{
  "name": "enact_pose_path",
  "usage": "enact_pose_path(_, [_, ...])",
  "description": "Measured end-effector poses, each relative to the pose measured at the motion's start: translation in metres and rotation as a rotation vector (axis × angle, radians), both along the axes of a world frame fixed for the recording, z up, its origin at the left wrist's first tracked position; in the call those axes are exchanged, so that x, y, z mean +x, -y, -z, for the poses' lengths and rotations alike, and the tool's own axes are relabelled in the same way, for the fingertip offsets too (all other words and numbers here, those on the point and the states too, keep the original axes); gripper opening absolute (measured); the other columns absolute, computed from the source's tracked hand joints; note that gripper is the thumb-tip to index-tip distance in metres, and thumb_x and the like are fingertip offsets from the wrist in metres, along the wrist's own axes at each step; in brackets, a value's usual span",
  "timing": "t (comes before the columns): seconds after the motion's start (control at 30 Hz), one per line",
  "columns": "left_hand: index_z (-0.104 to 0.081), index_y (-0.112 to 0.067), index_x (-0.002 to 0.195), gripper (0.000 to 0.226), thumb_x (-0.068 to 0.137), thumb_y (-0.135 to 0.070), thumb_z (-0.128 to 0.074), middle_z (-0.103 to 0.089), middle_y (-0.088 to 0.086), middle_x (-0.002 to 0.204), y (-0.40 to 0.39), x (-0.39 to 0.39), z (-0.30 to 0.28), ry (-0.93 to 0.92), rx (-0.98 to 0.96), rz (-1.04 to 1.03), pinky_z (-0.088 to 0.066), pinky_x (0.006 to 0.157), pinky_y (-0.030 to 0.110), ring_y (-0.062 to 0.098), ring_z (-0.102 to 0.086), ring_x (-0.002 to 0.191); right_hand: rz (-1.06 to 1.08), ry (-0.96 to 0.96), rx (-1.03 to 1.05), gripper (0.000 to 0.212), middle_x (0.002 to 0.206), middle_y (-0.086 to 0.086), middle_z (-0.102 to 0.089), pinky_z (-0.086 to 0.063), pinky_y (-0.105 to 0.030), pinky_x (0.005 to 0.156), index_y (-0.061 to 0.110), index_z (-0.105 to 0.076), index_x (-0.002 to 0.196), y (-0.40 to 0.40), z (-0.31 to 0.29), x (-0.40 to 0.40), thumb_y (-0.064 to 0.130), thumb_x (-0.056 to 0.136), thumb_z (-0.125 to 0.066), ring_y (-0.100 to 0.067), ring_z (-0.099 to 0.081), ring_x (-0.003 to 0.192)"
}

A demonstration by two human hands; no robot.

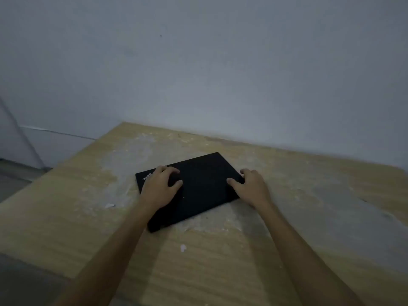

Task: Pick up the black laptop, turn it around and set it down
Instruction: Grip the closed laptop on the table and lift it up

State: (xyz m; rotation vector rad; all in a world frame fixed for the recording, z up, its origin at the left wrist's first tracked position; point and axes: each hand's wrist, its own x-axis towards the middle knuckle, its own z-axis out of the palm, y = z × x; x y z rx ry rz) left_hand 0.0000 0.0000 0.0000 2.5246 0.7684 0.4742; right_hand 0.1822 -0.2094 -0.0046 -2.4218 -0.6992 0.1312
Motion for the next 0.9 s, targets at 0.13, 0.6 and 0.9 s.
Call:
enact_pose_path(0.13, [-0.052, -0.022, 0.146, 0.057, 0.100, -0.056, -0.051, -0.048, 0.009, 0.150, -0.020, 0.010, 0.006, -0.146, 0.111, -0.062, -0.029, 0.118, 0.047, 0.030, -0.048, 0.136, 0.051, 0.136, -0.175, 0.073, 0.126, -0.010, -0.052, -0.046, -0.042, 0.094, 0.013, -0.059, 0.126, -0.015, 0.006, -0.002, 0.074, 0.086, -0.049, -0.030, -0.048, 0.118])
enact_pose_path(0.6, [-0.055, -0.018, 0.131, 0.092, 0.081, -0.090, -0.029, -0.057, 0.016, 0.126, -0.048, 0.050, 0.012, -0.309, 0.211, -0.123, -0.041, 0.098, 0.048, 0.037, -0.054, 0.115, 0.288, 0.161, 0.070, 0.058, 0.102, -0.001, -0.051, -0.053, -0.041, 0.076, 0.014, -0.060, 0.093, -0.037, 0.021, -0.002, 0.069, 0.078, -0.064, -0.021, -0.054, 0.092])
enact_pose_path(0.9, [-0.057, -0.018, 0.091, 0.076, 0.083, -0.089, -0.032, -0.063, -0.001, 0.075, -0.050, 0.068, -0.030, -0.205, 0.263, -0.097, -0.040, 0.060, 0.034, 0.021, -0.061, 0.067, 0.220, 0.173, 0.195, 0.046, 0.096, -0.002, -0.049, -0.037, -0.029, 0.051, 0.015, -0.046, 0.095, -0.030, 0.007, 0.003, 0.060, 0.093, -0.055, -0.010, -0.047, 0.065])
